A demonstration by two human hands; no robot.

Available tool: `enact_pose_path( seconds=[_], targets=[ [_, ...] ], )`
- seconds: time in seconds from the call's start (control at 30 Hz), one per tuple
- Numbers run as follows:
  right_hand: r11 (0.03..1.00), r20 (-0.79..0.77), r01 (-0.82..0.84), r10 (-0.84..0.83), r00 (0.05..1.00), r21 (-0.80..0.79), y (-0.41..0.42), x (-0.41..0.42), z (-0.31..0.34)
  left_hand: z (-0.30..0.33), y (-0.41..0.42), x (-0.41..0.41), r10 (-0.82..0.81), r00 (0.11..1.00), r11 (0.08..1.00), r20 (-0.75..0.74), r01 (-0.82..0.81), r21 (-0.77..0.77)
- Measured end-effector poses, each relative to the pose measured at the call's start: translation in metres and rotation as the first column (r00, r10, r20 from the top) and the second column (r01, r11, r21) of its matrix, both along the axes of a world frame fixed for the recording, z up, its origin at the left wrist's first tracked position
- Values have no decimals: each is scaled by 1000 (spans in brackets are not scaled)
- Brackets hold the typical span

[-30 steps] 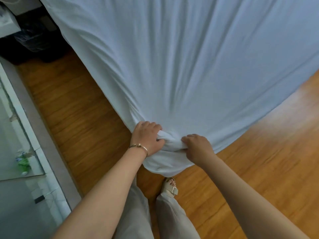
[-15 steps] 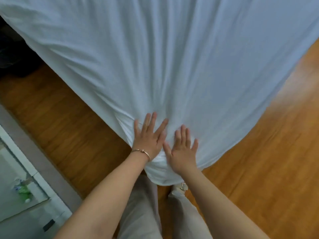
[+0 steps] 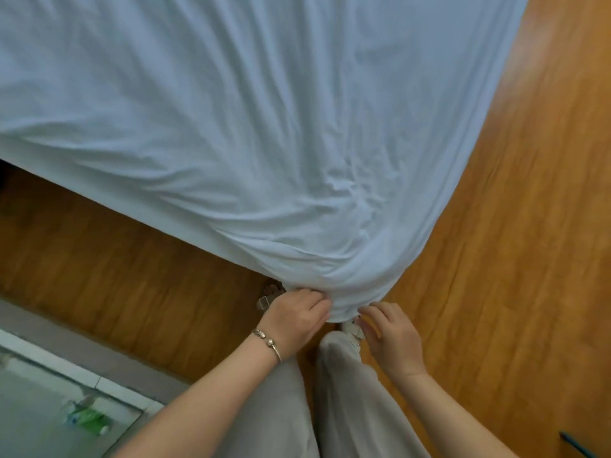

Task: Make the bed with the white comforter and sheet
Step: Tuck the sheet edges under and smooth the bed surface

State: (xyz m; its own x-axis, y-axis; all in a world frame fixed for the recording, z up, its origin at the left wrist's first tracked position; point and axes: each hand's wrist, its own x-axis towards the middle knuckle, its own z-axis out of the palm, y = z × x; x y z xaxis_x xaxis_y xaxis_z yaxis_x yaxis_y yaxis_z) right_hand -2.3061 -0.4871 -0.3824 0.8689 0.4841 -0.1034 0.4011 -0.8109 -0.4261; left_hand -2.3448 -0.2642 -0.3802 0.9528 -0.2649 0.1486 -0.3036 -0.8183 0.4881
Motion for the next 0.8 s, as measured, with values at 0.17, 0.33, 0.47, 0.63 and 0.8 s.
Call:
enact_pose_path(
  seconds=[0.17, 0.33, 0.47, 0.63, 0.8],
  targets=[
    [952, -112, -218, 198, 974, -214, -1, 15, -16, -15, -33, -13, 132, 929, 986, -345, -89, 138],
    [879, 112, -394, 435, 894, -266, -7, 45, -35, -24, -71, -16, 392, 841, 912, -374, -303, 275],
    [889, 62, -446, 453, 889, -108, -13, 55, -35, -30, -94, -15, 555, 782, 825, -283, -472, 312],
    [908, -145, -419, 414, 899, -4, -55, 40, -28, -34, -127, -41, 432, 808, 901, -402, -411, 142],
    [893, -417, -449, 400, 816, -21, -55, 49, -46, -41, -130, -18, 475, 757, 880, -449, -401, 255]
  ],
)
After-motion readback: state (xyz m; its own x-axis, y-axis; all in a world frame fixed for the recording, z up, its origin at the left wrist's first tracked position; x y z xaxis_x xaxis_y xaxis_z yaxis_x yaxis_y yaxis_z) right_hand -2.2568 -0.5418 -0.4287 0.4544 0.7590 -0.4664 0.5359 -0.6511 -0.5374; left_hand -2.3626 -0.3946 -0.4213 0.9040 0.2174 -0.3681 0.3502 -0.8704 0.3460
